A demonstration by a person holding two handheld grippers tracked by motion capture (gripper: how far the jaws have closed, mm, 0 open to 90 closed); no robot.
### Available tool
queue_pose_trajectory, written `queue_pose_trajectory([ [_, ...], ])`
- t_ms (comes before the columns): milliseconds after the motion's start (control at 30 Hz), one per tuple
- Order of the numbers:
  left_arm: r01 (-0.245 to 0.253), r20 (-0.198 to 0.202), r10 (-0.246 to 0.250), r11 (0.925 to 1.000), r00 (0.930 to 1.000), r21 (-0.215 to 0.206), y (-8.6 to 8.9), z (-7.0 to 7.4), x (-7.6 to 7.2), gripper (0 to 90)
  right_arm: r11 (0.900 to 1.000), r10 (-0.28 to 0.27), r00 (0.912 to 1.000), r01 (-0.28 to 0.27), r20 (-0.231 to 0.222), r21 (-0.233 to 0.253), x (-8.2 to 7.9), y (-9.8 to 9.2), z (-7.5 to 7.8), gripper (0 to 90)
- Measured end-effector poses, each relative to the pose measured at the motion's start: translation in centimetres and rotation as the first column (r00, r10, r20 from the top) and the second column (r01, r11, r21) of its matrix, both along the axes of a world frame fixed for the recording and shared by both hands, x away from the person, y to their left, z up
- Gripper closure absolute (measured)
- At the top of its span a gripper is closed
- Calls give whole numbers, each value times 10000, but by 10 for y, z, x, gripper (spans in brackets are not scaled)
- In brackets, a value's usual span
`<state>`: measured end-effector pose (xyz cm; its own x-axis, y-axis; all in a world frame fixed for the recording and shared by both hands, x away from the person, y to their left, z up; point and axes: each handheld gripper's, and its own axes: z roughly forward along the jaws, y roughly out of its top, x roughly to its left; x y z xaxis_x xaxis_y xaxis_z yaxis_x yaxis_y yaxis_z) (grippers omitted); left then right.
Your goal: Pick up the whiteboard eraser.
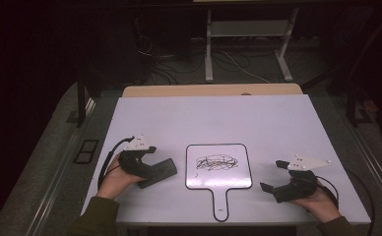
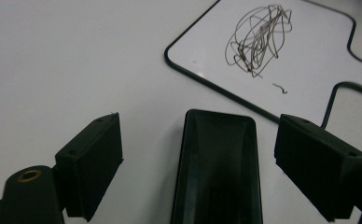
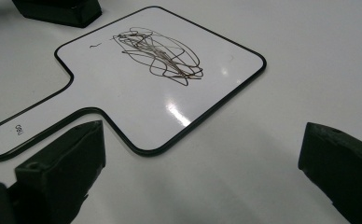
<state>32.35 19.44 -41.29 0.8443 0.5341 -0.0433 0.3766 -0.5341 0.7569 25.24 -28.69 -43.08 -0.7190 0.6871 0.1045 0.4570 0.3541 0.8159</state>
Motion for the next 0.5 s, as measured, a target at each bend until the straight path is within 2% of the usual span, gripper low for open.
queue_pose_trajectory([
  [233,282,-216,-270,9981,9994,557,-1,-5,0,146,10000,44,10000,-44,-7,2,0,0,0,0],
  [400,381,-475,-353,9975,9983,595,-1,-9,-1,153,10000,32,10000,-32,-20,5,0,0,0,0],
  [500,507,-550,-465,9957,9974,780,0,-11,-2,169,10000,45,10000,-45,-25,-11,0,0,0,0],
])
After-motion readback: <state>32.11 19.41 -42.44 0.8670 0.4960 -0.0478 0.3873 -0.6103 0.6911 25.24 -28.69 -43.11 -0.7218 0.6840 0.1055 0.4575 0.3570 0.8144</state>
